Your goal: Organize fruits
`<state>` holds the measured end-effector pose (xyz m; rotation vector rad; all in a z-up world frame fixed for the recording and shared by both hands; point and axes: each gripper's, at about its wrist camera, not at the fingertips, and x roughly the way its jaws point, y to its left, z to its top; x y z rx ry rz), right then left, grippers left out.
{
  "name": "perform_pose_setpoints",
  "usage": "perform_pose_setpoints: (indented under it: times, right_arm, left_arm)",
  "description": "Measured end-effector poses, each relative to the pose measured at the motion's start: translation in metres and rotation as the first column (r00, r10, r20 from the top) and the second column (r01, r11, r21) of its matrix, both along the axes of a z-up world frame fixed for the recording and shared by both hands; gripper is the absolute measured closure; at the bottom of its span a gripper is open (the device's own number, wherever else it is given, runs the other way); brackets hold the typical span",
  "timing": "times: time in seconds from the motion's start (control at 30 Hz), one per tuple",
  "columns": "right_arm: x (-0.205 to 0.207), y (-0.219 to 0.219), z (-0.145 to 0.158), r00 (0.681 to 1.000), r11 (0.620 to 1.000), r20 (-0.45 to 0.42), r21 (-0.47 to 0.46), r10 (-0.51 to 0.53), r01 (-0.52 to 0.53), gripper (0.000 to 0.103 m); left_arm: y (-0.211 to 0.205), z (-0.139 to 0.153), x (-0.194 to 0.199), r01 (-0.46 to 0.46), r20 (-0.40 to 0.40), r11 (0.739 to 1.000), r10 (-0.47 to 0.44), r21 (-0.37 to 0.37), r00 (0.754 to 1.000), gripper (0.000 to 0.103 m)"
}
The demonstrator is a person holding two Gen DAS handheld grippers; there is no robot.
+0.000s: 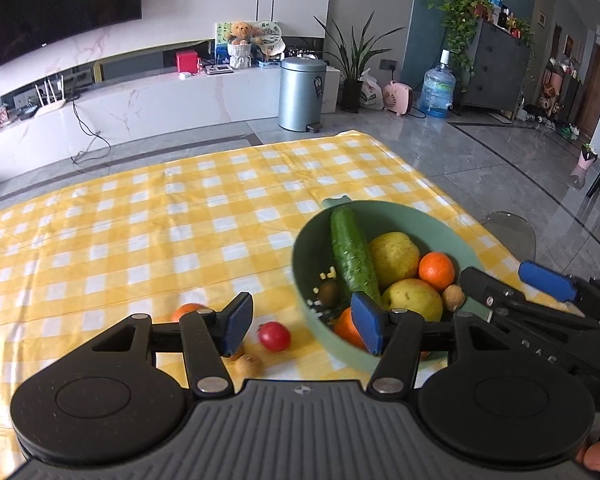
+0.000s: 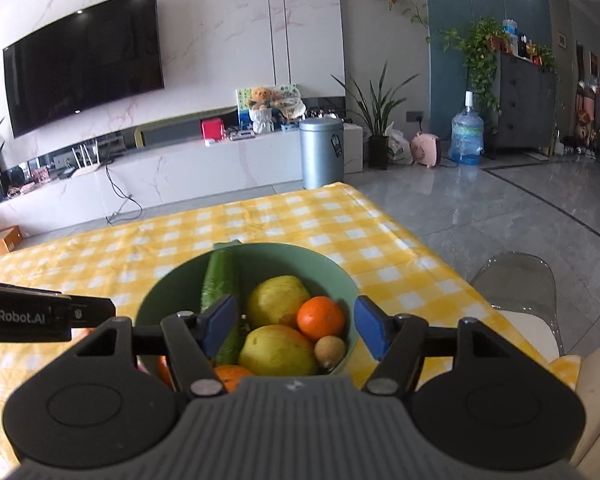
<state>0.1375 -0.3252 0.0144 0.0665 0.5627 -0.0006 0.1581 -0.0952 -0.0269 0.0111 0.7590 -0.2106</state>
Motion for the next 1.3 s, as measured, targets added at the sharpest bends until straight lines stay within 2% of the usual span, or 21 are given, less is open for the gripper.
perform_pose_setpoints:
  times: [0.33, 0.63, 0.7, 0.93, 1.13, 1.3]
  right_arm:
    - [-0.021, 0.034, 0.0, 0.994, 0.994, 0.033, 0.034, 0.107, -0.108, 0.039]
    - [-0.036, 0.085, -0.008, 0.963, 0.963, 0.011, 0.02, 0.268, -0.268, 0.04]
    - [-0.036, 0.095, -0.011, 0.955, 0.955, -0.001, 0.01, 0.297, -0.297, 0.048]
    - [-0.032, 0.12, -0.023, 0.936, 0.937, -0.049, -0.009, 0.349, -0.35, 0.055]
    - [-0.018, 0.135, -0.036, 0.925, 0.929, -0.107, -0.026, 0.365, -0.37, 0.069]
    - [-0.004, 0.143, -0.05, 0.924, 0.932, -0.156, -0.049, 0.348, -0.359, 0.073]
  left_arm:
    - [0.04, -0.004, -0.02, -0.014, 0.004, 1.0, 0.014, 0.014, 1.0, 0.036]
    - [0.077, -0.011, -0.031, -0.003, -0.018, 1.0, 0.004, 0.019, 1.0, 0.036]
    - [0.086, -0.015, -0.032, -0.008, -0.023, 1.0, 0.009, 0.006, 1.0, 0.036]
    - [0.111, -0.027, -0.029, -0.024, -0.036, 0.997, 0.021, -0.067, 0.999, 0.036]
    - [0.12, -0.038, -0.024, -0.031, -0.05, 0.995, 0.027, -0.091, 0.998, 0.037]
    - [0.128, -0.055, -0.016, -0.026, -0.076, 0.989, 0.014, -0.148, 0.997, 0.04]
